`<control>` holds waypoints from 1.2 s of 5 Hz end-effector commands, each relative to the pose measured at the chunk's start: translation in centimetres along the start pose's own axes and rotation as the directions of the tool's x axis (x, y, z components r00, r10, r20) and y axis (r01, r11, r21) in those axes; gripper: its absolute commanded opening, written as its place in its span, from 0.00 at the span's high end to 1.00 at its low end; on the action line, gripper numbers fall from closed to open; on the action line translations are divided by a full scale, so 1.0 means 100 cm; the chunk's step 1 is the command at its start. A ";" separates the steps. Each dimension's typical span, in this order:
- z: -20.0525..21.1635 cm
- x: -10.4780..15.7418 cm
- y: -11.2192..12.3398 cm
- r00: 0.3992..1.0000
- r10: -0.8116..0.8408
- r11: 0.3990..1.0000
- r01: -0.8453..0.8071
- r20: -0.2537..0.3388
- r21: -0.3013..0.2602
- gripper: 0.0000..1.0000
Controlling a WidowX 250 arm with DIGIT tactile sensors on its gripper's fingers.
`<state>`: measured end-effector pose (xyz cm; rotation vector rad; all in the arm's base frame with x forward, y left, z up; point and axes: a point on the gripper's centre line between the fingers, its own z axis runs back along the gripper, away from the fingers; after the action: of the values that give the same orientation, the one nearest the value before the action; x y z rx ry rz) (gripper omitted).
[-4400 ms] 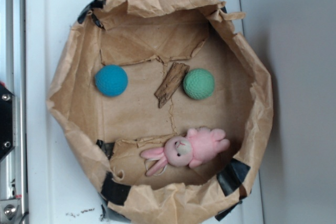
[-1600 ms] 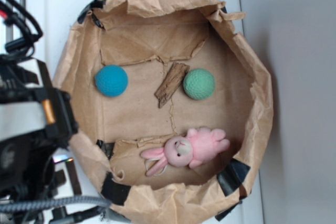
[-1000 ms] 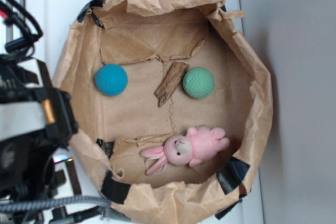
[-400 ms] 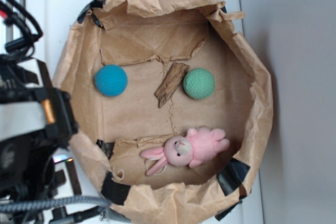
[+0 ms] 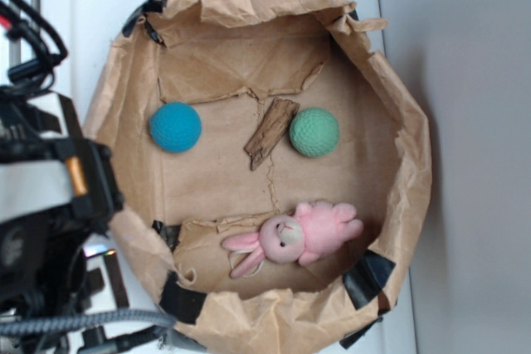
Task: Grab the pink bunny.
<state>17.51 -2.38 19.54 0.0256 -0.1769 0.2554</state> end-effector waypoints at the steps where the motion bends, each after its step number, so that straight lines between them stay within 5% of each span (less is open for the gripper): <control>1: -0.014 0.056 -0.013 1.000 0.008 0.999 -0.007 0.024 -0.049 0.00; 2: -0.035 0.103 -0.019 0.998 -0.055 0.991 0.058 0.029 -0.124 0.00; 5: -0.035 0.103 -0.019 0.998 -0.055 0.991 0.058 0.029 -0.124 0.00; 6: -0.063 0.116 -0.011 0.997 -0.078 0.984 0.081 0.022 -0.161 0.00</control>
<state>29.44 -1.10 13.98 -0.1257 -0.1598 0.1408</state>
